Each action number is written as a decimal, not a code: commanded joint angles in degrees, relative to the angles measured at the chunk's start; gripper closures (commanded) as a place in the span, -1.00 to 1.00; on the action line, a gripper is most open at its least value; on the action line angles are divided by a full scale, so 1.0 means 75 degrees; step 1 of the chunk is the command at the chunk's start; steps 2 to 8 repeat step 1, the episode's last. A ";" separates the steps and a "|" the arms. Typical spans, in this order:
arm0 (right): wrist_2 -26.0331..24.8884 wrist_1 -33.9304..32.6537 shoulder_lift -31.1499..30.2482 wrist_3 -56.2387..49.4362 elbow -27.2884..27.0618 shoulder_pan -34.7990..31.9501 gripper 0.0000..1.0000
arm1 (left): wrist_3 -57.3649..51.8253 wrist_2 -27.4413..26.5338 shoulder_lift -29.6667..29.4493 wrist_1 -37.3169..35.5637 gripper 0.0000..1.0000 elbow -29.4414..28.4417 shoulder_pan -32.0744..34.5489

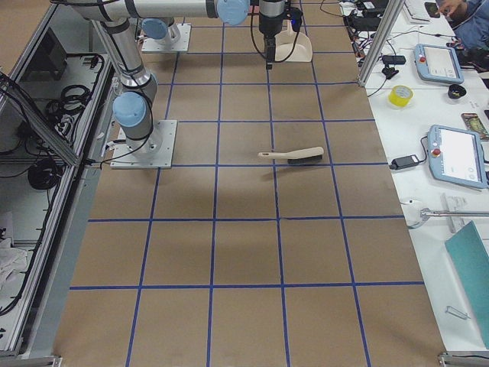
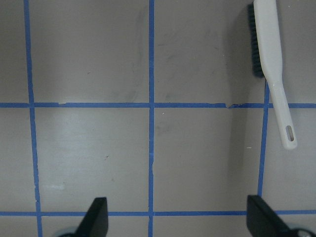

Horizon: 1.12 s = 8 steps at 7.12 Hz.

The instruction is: Sweep and dump trash into bin

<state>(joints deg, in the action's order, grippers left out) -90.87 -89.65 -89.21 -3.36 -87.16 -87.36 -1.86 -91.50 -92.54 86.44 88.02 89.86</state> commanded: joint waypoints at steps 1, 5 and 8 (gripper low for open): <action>-0.0001 0.0000 -0.0012 0.0003 -0.0003 0.0000 -1.00 | -0.0022 0.0012 -0.0013 -0.0018 -1.00 0.0007 -0.0051; -0.0001 0.0000 -0.0012 0.0003 -0.0003 0.0000 -1.00 | -0.0022 0.0012 -0.0013 -0.0018 -1.00 0.0007 -0.0051; -0.0001 0.0000 -0.0012 0.0003 -0.0003 0.0000 -1.00 | -0.0022 0.0012 -0.0013 -0.0018 -1.00 0.0007 -0.0051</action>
